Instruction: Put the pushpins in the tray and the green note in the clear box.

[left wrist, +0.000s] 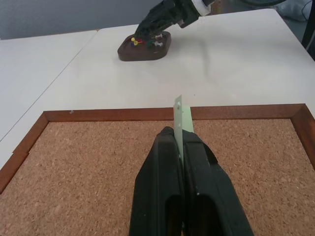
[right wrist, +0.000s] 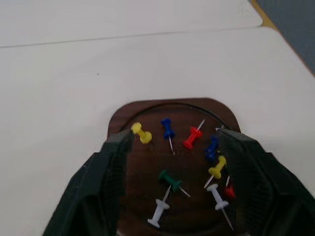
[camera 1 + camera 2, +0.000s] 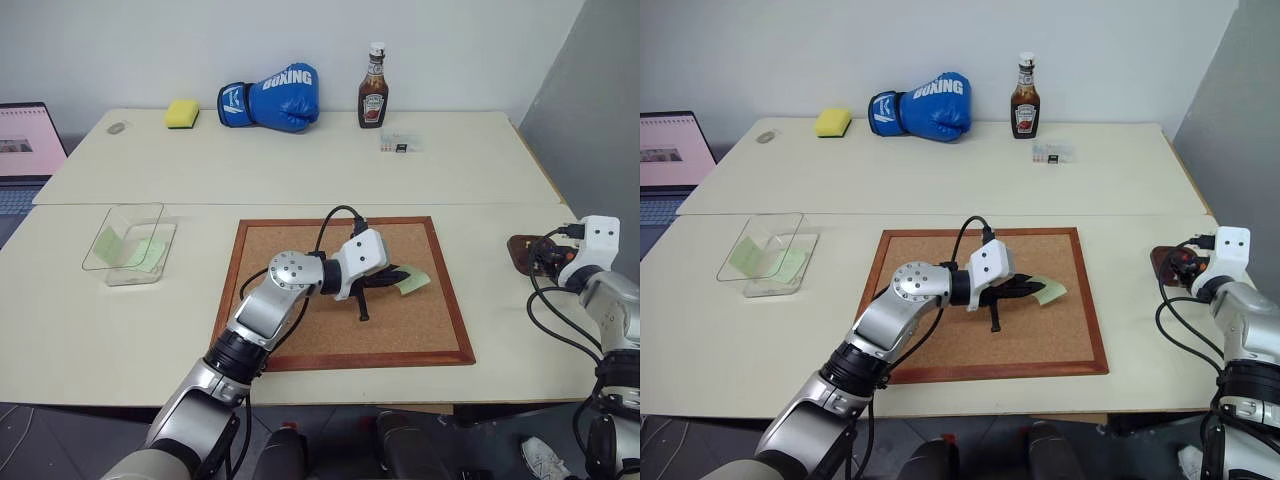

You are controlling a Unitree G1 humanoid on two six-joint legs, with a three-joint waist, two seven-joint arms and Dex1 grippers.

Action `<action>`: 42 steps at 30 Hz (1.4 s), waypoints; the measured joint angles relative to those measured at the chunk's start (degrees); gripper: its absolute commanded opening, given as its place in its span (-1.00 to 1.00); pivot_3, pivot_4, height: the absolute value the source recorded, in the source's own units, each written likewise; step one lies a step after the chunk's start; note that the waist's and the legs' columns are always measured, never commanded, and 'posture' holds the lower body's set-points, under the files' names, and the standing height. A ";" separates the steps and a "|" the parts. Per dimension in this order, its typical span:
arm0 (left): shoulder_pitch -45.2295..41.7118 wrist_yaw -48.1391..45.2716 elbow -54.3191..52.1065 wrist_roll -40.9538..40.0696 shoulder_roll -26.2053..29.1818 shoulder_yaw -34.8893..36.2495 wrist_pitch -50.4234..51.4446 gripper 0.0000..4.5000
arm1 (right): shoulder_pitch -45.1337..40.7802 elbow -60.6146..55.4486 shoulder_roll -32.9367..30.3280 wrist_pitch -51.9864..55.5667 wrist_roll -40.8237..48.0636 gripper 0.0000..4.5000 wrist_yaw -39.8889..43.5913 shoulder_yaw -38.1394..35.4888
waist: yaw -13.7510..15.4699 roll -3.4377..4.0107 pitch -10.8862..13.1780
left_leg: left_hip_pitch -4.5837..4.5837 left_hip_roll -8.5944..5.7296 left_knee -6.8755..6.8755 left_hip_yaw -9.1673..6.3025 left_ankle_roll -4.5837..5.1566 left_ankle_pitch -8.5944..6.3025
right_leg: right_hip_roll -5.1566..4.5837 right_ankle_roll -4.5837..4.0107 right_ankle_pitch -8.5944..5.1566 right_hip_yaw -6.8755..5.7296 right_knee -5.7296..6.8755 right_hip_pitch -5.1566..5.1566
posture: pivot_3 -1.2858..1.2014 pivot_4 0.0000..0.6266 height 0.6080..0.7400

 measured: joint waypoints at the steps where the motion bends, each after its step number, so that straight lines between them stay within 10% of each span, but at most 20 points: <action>1: -0.11 0.00 0.01 0.00 -0.01 0.01 -0.08 -1.00 | 0.14 -1.01 0.00 0.09 0.12 0.78 0.00 0.00 | 0.00 0.00 0.00 | 0.00 0.00 0.00 0.00 0.00 0.00 | 0.00 0.00 0.00 0.00 0.00 0.00 | 0.03 -0.52 1.00; 16: -1.17 -0.24 2.94 -0.07 0.45 0.71 -1.81 -1.00 | 4.67 -22.23 -2.20 5.59 7.76 0.98 8.94 0.48 | 0.19 0.00 0.00 | -0.01 0.01 0.00 -0.02 0.00 0.00 | 0.00 0.00 0.00 -0.02 0.00 0.00 | 0.03 -0.52 1.00; 27: -2.44 2.22 3.62 -4.09 7.64 13.95 4.52 -1.00 | 5.23 -44.94 -1.10 12.03 20.54 0.98 17.48 10.67 | -0.71 0.01 0.01 | 0.00 0.08 0.01 -0.11 -0.01 0.00 | 0.04 0.00 -0.01 -0.13 0.06 -0.03 | 0.03 -0.52 1.00; 42: 4.21 43.85 1.80 7.21 16.44 39.43 10.43 -1.00 | -11.77 -46.60 10.44 15.66 27.39 0.98 15.58 23.29 | -0.44 -0.03 0.03 | -0.48 0.12 -0.01 -0.31 -0.01 0.00 | -0.04 -0.04 0.00 -0.39 0.04 -0.37 | 0.03 -0.52 1.00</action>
